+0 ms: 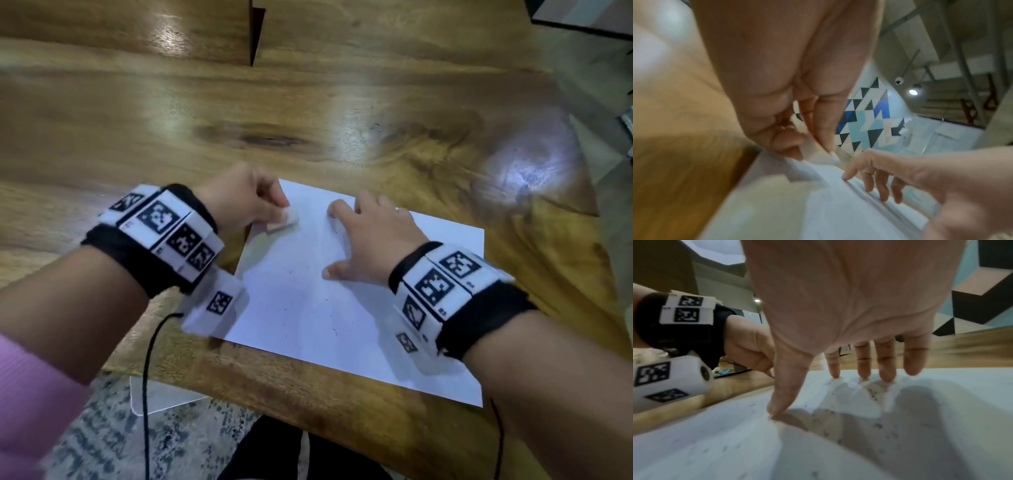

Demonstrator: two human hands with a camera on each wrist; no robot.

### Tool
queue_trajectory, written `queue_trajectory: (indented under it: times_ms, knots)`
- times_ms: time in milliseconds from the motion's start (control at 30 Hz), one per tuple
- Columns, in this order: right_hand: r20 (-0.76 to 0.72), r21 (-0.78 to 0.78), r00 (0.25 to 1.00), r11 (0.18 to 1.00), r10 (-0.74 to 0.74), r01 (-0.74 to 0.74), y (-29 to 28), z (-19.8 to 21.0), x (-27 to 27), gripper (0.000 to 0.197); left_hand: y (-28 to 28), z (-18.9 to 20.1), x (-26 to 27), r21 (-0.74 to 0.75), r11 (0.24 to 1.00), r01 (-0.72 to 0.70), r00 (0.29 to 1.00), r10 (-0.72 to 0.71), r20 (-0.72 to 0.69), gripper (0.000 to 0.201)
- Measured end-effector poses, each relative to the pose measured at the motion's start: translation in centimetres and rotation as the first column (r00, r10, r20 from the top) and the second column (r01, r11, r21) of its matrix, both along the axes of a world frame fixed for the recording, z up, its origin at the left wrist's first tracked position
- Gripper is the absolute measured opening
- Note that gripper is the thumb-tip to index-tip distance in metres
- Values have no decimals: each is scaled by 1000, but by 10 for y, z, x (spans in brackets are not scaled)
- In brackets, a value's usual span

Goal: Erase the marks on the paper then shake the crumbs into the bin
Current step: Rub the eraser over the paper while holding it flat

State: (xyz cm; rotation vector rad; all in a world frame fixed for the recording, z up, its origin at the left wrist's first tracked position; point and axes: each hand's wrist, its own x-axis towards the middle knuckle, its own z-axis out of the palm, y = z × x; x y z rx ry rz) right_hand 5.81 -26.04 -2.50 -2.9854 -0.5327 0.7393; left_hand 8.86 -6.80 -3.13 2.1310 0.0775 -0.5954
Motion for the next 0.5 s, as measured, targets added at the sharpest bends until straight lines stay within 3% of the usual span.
queue_trajectory:
  times_ms: [100, 267, 333, 400, 500]
  knots:
    - [-1, 94, 1000, 995, -28, 28, 2, -4, 12, 79, -12, 3, 17, 129, 990, -61, 990, 43, 137, 15]
    - [-23, 181, 995, 978, -102, 104, -1, -11, 17, 92, -36, 8, 18, 411, 910, 62, 934, -197, 297, 5]
    - [-19, 196, 993, 974, -113, 115, -3, -13, 16, 92, -37, 7, 15, 451, 890, 62, 903, -242, 354, 5]
    - [-23, 191, 995, 976, -98, 100, -3, -13, 16, 95, -32, 6, 9, 435, 895, 98, 913, -255, 319, 3]
    - [-31, 168, 998, 984, -54, 59, -1, -12, 17, 97, -28, 10, 0, 418, 863, 283, 931, -352, 97, 12]
